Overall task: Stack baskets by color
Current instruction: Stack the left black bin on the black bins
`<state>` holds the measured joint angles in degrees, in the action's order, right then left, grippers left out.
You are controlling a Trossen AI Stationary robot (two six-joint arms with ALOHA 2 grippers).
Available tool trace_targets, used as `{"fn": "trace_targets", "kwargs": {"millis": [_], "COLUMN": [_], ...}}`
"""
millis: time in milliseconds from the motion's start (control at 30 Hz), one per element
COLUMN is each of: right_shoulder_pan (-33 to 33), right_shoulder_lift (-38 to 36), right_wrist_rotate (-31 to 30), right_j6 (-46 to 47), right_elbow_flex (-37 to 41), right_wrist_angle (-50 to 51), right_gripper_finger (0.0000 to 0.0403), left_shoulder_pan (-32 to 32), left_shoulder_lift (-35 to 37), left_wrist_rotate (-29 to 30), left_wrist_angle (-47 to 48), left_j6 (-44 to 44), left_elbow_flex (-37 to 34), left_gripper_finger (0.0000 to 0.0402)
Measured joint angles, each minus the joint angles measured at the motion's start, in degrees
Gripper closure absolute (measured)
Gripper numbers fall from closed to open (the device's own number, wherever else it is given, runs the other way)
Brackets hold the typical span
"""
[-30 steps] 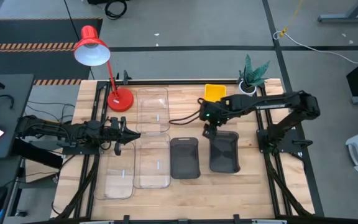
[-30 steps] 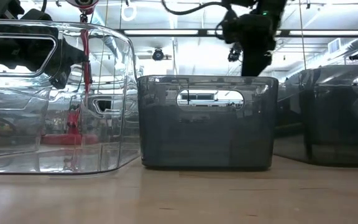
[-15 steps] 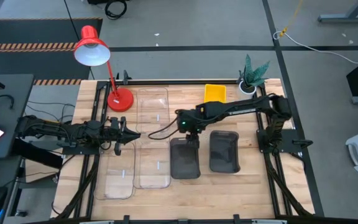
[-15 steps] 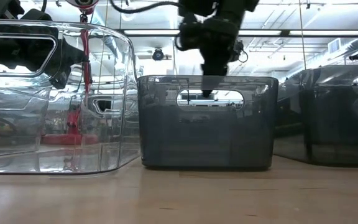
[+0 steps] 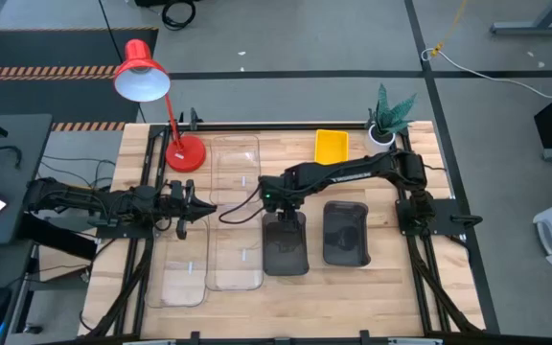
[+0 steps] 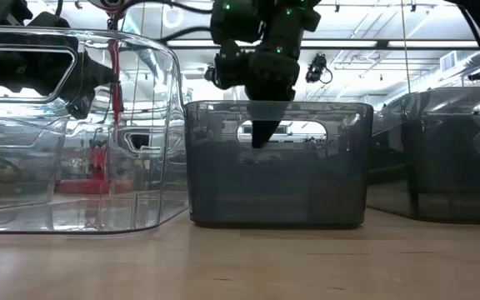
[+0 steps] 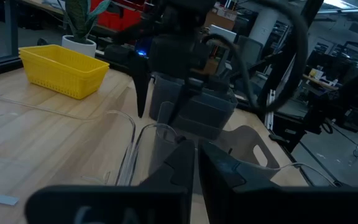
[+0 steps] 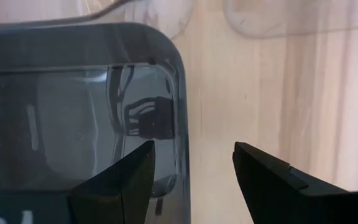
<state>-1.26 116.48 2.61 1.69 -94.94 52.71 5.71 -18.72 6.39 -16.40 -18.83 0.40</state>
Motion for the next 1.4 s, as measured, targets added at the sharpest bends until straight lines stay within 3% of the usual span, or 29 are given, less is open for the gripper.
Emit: {"fn": "trace_targets", "kwargs": {"millis": [533,1067,1400], "right_shoulder_pan": [0.44,1.10,1.55], "right_shoulder_lift": [0.75,0.72,0.72], "right_wrist_rotate": [0.02,0.02,-1.24], "right_j6": [-0.39,1.31,2.74], "right_elbow_flex": [0.87,10.22,10.64], "right_wrist_angle": [-0.61,-9.32,-9.10], "right_gripper_finger": [0.0210,0.0217,0.0282], "left_shoulder_pan": [-0.01,0.00,-0.02], "left_shoulder_lift": [-0.01,-0.01,0.00], "left_wrist_rotate": [-0.02,0.00,-0.02], "left_wrist_angle": [0.00,-0.01,0.00], "left_j6": [0.00,0.00,0.00], "left_elbow_flex": [-0.02,0.00,-0.01], "left_gripper_finger": [0.0373,0.0373,0.0369]}}
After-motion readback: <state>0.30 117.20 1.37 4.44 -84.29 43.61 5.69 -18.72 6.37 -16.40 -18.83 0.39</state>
